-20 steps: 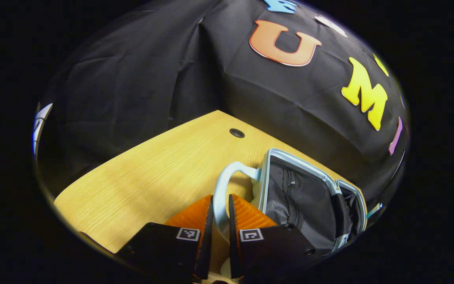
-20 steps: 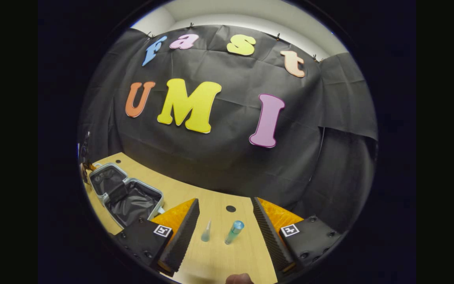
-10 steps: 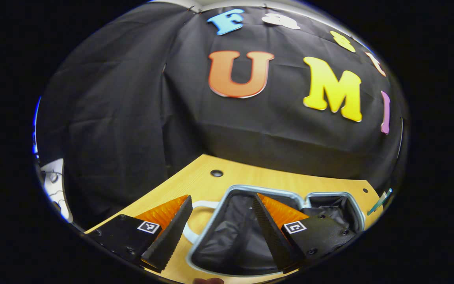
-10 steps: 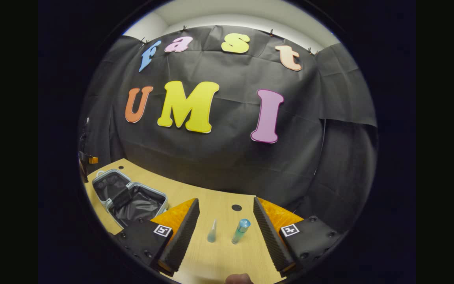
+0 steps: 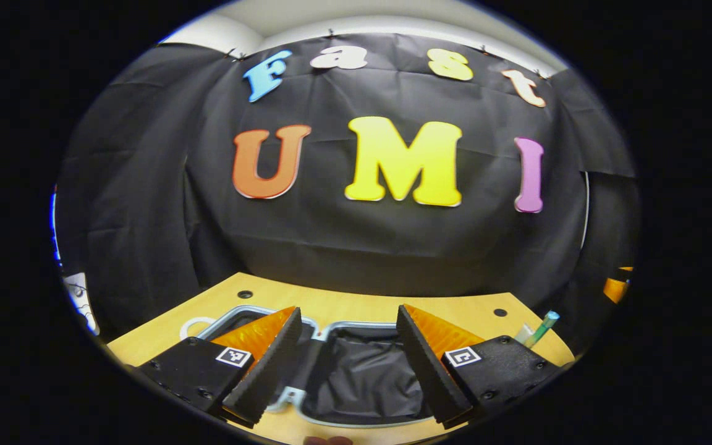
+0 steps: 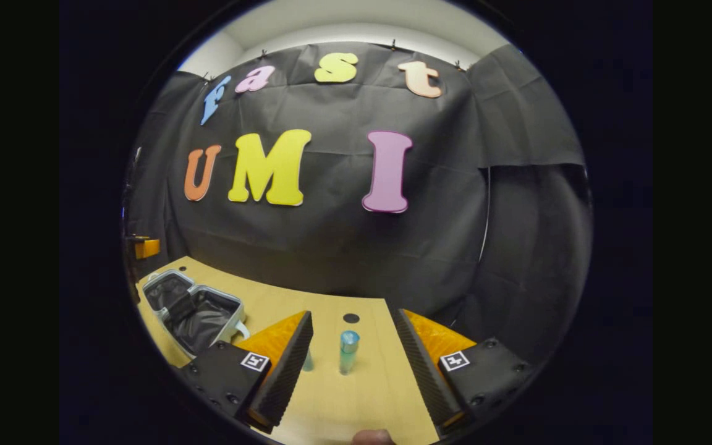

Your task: First open the suitcase, pack the skin care products into it, and then close the suitcase.

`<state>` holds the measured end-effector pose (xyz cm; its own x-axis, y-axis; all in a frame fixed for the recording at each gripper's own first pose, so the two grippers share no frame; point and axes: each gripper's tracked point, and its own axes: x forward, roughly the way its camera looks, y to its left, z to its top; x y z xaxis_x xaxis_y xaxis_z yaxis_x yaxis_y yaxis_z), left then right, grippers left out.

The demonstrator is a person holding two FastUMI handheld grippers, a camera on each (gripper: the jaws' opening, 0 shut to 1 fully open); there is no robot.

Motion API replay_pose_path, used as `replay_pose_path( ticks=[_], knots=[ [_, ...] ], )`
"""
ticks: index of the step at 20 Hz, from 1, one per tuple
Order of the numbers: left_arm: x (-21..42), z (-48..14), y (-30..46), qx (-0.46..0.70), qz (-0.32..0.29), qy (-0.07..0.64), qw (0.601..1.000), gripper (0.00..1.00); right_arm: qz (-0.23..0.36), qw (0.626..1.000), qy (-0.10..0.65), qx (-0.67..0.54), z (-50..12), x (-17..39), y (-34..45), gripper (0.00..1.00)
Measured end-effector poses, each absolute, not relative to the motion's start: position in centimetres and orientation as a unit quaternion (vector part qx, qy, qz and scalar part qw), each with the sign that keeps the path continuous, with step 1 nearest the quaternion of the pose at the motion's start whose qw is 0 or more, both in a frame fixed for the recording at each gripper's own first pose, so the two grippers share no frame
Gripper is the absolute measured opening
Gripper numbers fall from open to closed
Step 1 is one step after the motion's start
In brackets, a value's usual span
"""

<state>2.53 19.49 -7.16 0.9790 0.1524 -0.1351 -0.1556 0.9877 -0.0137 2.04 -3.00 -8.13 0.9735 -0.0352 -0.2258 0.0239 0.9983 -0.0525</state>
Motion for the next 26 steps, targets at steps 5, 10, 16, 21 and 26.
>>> replay_pose_path(
  ticks=[5, 10, 16, 21, 26],
  knots=[
    [2.5, -8.8, 7.2, -0.004, 0.022, 0.073, 0.997, 0.97, -0.02, 0.992, 0.121, -0.018, -9.5, 1.6, -6.6, 0.82],
    [3.3, -13.0, -2.0, 0.01, -0.055, 0.109, 0.992, 0.98, -0.034, 0.991, 0.133, -0.001, -10.9, 1.0, -9.5, 0.81],
    [5.3, -20.8, -9.2, 0.014, -0.12, 0.181, 0.976, 0.98, -0.056, 0.987, 0.151, -0.003, -12.9, -0.4, -13.2, 0.81],
    [8.4, -25.8, -10.5, 0.02, -0.117, 0.222, 0.968, 0.98, -0.071, 0.985, 0.155, -0.009, -12.8, -2.5, -15.9, 0.81],
    [11.7, -29.0, -10.2, 0.021, -0.103, 0.248, 0.963, 0.98, -0.105, 0.981, 0.166, -0.012, -13.1, -4.1, -19.3, 0.81]
  ],
)
